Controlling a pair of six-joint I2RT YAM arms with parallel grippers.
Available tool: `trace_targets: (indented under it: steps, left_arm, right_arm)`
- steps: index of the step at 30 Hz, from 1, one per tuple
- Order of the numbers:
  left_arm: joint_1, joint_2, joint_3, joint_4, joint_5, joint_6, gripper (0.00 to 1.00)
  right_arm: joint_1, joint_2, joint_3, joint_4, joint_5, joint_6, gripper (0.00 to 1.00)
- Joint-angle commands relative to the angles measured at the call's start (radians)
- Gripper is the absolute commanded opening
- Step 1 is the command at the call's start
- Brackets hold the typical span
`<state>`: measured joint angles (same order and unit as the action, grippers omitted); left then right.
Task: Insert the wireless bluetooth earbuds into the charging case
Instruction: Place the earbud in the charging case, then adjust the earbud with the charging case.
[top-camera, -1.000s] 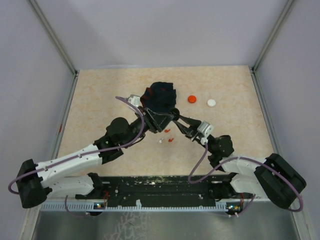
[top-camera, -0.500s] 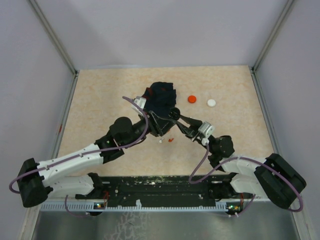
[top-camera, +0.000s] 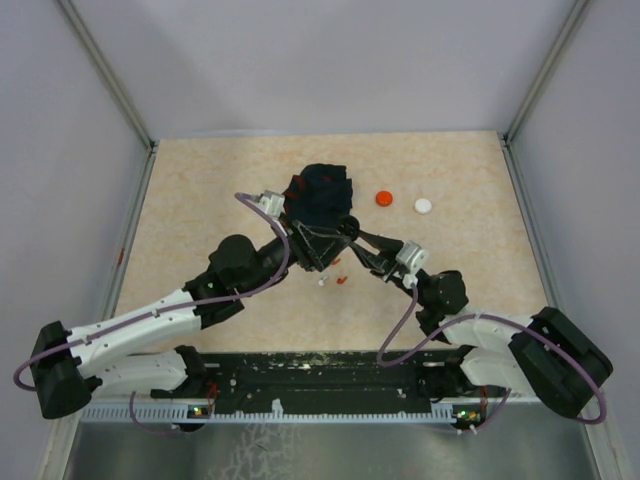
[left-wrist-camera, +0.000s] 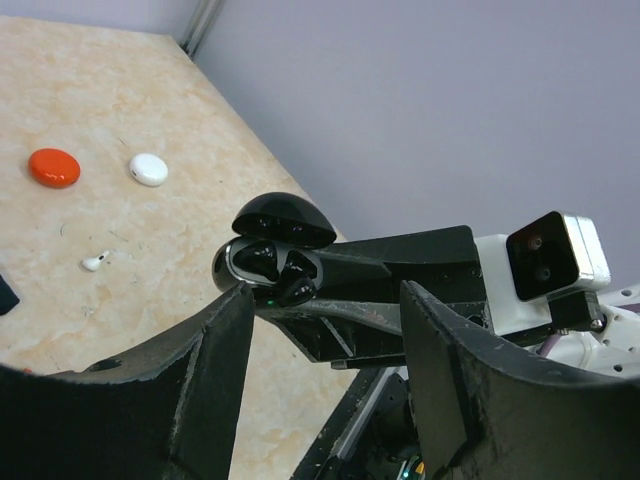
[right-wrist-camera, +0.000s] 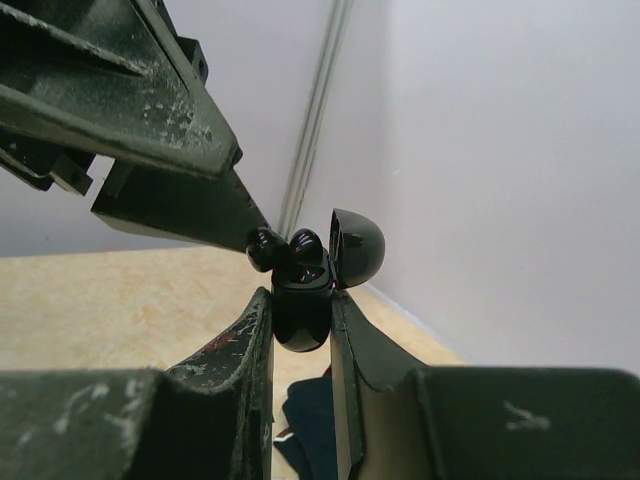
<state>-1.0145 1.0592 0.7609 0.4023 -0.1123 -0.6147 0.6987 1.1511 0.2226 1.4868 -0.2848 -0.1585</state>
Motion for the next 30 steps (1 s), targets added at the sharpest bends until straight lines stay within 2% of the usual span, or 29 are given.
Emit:
trace_targets:
  steps: [1,17,30]
  left_arm:
    - [0.001,-0.009,0.017,0.064,0.017,0.025,0.66]
    - [0.0,0.03,0.035,0.04,0.053,-0.005,0.67]
    - [0.001,0.034,0.047,0.036,0.1,-0.005,0.63]
  right_arm:
    - [0.013,-0.028,0.021,0.002,0.004,0.018,0.0]
    - [0.013,-0.038,0.023,0.002,0.004,0.03,0.0]
    - [0.013,-0.037,0.027,-0.028,0.039,0.027,0.0]
